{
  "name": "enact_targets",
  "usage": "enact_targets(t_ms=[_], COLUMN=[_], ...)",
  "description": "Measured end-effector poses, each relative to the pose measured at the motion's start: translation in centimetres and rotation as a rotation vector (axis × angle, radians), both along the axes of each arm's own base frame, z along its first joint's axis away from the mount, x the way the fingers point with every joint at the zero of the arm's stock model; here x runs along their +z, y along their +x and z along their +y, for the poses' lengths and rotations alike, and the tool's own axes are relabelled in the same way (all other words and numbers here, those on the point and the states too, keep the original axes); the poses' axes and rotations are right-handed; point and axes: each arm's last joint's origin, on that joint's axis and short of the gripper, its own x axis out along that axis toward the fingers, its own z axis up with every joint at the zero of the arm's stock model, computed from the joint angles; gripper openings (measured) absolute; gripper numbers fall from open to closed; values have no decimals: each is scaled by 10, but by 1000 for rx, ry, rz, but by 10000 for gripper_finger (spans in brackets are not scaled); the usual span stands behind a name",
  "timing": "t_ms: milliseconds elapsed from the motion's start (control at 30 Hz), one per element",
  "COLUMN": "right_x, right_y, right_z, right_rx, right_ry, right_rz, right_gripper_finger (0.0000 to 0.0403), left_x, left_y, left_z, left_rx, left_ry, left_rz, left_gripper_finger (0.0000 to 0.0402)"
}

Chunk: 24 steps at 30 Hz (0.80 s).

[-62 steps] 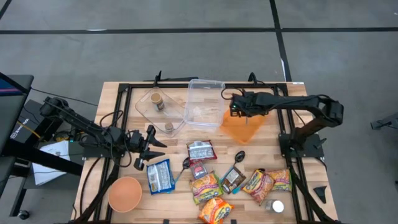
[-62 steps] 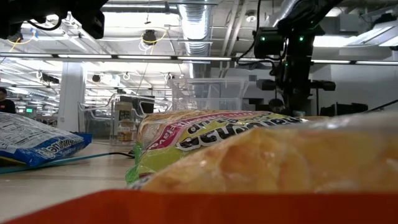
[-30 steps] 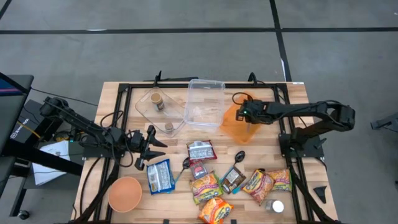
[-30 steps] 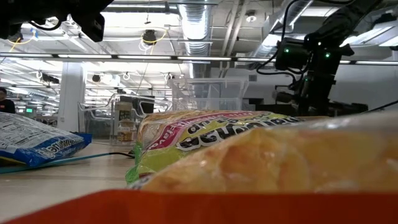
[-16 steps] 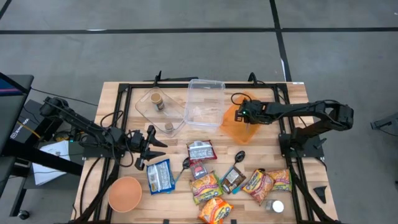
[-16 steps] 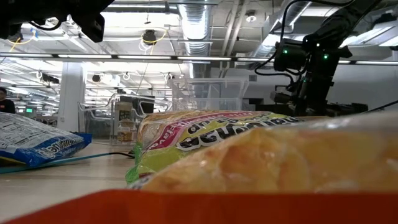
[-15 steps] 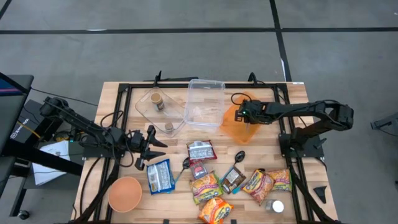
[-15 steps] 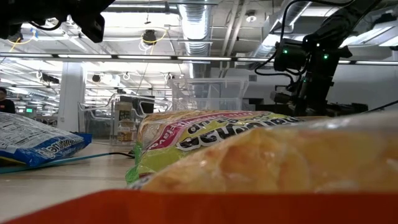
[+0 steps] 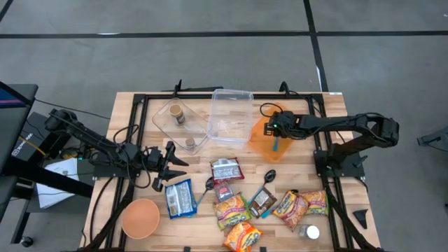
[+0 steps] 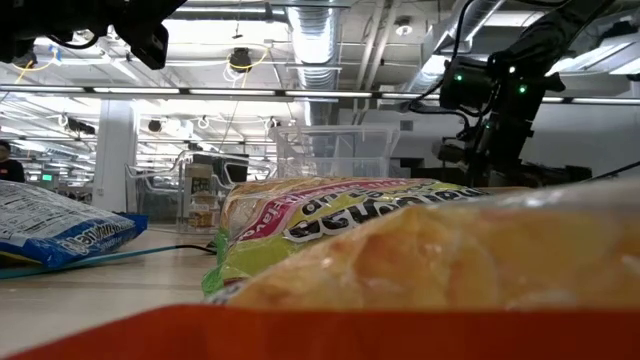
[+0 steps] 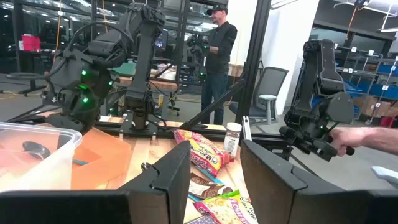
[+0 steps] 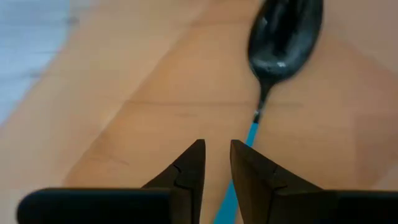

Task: Pick & Place Food Item
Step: Put the white seasoning bottle into the transparent bin

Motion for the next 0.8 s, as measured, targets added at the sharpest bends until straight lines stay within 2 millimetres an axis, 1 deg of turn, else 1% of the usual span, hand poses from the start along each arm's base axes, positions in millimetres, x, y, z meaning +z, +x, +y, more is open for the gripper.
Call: enact_targets(t_ms=[200,367,500,633,800], right_x=[17,37,55,71,83], right_y=[-4,-8,-13,-18,-21], right_z=[2,14,31,53,82], right_rx=[29,134,250,382,558], right_ry=[-73,-155,-233,-284,-317], right_rz=[-54,-102,-156,-228,-309], right_gripper_finger=[72,72,72,72,72], left_x=[0,0,0,0,0], left_y=[0,0,0,0,0], left_z=[0,0,0,0,0], left_rx=[0,0,0,0,0], left_ry=[0,0,0,0,0], left_rz=[0,0,0,-1,-1], left_gripper_finger=[135,135,135,135,135])
